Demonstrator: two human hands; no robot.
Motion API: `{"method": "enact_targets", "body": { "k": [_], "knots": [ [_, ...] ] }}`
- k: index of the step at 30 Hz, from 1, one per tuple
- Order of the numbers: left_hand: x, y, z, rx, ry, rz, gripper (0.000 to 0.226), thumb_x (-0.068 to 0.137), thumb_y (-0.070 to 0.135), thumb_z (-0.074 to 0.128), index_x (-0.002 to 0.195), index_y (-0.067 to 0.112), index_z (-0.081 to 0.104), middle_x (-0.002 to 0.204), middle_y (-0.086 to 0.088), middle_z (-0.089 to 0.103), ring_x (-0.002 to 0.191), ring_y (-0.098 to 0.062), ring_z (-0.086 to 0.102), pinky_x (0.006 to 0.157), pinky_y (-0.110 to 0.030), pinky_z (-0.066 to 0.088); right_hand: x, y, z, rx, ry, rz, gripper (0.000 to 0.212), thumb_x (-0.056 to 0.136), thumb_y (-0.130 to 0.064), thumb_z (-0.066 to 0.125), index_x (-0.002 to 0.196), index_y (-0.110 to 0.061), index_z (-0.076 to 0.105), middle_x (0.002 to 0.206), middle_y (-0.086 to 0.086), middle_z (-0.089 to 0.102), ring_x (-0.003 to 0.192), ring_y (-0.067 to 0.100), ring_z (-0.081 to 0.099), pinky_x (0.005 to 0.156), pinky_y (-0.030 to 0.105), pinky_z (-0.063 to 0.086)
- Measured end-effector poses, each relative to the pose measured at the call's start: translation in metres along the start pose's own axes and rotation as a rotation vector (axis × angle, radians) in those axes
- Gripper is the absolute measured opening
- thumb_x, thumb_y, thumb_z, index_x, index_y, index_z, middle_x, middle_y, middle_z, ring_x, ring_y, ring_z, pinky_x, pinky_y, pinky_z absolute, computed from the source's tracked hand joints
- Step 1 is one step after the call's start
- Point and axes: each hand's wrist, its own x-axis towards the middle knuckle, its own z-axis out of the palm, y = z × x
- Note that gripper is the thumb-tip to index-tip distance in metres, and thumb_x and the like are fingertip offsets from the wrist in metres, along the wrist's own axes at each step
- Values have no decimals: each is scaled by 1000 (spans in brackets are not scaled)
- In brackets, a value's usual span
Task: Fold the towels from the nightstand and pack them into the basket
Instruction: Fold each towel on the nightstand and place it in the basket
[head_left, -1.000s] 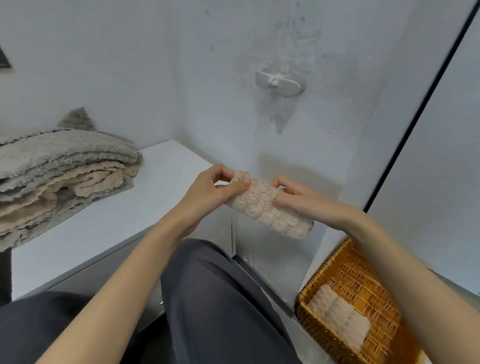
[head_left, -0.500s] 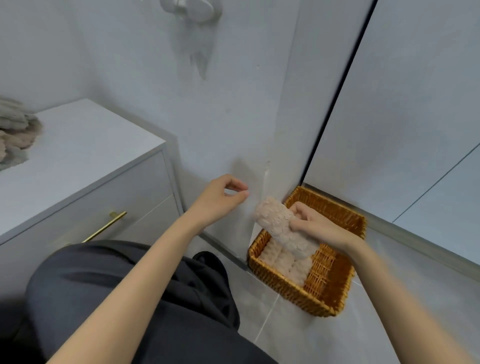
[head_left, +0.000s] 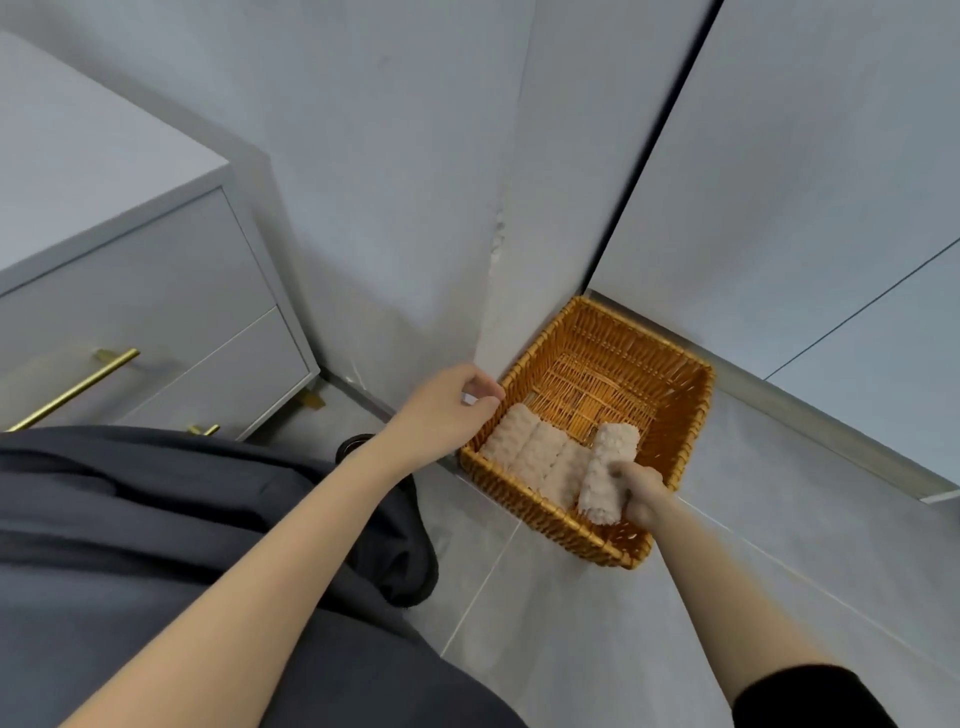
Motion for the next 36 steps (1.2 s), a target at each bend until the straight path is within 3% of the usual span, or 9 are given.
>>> {"method": "enact_targets", "body": {
  "k": [5,10,14,17,20,24,29,31,36],
  "knots": [
    [6,0,1,-16,9,1,12,95,24,53,92,34,57,93,25,54,83,15,47,62,-1,36,17,20,19,-17,211,129,76,96,-21,54,150,0,3,154,19,23,139,36,27,113,45,28],
    [14,-5,1,-8,0,-1,14,95,24,53,90,37,56,93,25,55,85,14,48,65,-4,32,39,35,30,51,374,191,59,105,-35,21,150,1,6,156,18,18,142,34,19,117,35,10],
    [19,-13,3,-1,-23,-24,14,94,24,53,89,37,56,95,24,55,90,11,48,70,-6,30,53,47,33,76,311,182,63,103,-30,37,151,-4,5,154,17,24,140,34,27,114,38,23],
    [22,-18,2,5,-33,-48,15,94,22,54,89,36,57,95,24,55,91,11,48,71,-6,30,61,51,30,6,224,171,61,97,-20,52,147,-1,23,145,19,39,131,36,41,108,44,38],
    [24,-20,0,-3,-33,-64,13,94,22,54,91,34,58,94,23,56,91,10,48,70,-6,30,62,56,28,10,127,235,47,99,-14,49,142,0,36,143,19,43,129,35,44,107,45,39],
    [27,-19,-1,-17,-34,-60,12,94,23,53,95,32,60,94,22,57,93,9,50,70,-6,31,66,60,26,-322,124,150,39,100,-8,42,137,7,39,139,24,45,126,38,46,102,42,42],
    [29,-18,0,-18,-40,-60,12,95,22,52,93,33,59,94,21,57,99,1,51,76,-13,34,57,57,26,-877,215,-120,64,94,-9,45,148,0,10,139,25,36,119,39,47,92,42,46],
    [29,-18,0,-24,-37,-60,12,95,22,53,94,32,60,94,20,58,100,1,51,75,-11,33,56,57,25,-997,189,-219,68,89,-6,49,145,-1,11,135,23,36,113,37,50,88,40,48],
    [25,-17,-3,-33,-27,-55,16,95,21,52,88,35,57,92,21,56,92,2,55,59,-2,40,60,55,25,-945,56,-145,67,90,-7,51,148,-8,18,130,22,47,115,36,52,90,39,51]
  ]
}}
